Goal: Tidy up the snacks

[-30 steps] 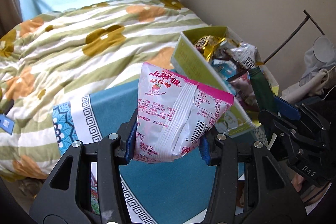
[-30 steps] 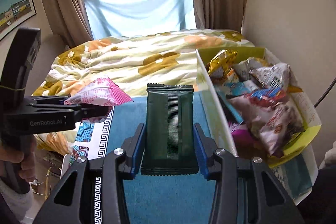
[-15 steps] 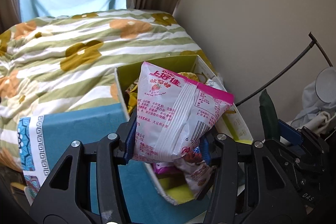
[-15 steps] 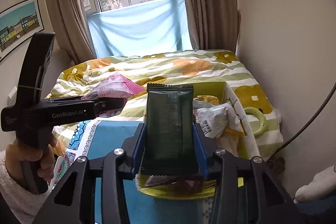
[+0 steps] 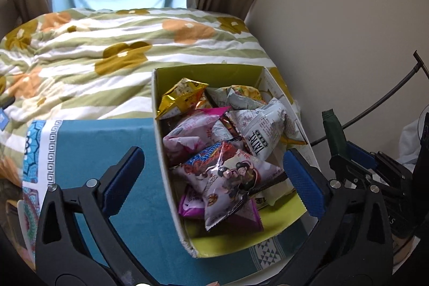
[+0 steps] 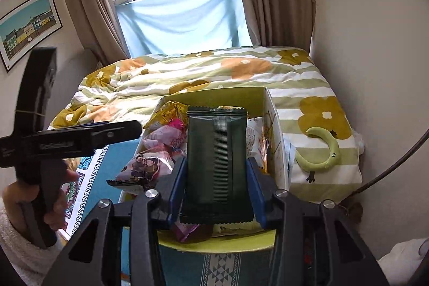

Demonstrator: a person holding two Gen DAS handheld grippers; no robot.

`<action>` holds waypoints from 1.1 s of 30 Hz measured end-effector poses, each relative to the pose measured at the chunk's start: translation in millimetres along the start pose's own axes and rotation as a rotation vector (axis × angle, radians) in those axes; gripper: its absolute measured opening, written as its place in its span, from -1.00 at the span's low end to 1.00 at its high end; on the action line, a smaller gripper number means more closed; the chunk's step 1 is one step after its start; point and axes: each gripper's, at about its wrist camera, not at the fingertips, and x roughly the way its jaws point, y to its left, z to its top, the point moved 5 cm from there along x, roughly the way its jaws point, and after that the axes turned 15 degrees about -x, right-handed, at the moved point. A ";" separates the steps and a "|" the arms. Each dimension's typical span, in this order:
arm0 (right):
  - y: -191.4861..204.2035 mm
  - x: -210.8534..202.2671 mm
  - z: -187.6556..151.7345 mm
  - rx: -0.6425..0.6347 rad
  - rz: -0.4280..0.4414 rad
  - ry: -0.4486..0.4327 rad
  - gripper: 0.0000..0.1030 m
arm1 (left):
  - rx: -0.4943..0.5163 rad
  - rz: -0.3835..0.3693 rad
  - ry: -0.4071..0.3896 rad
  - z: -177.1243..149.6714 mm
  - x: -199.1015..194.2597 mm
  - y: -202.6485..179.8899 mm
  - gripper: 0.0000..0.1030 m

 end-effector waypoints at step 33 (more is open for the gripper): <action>79.1 -97.9 -9.8 0.033 -0.086 -0.123 1.00 | 0.029 0.132 -0.277 -92.8 -206.0 76.8 0.99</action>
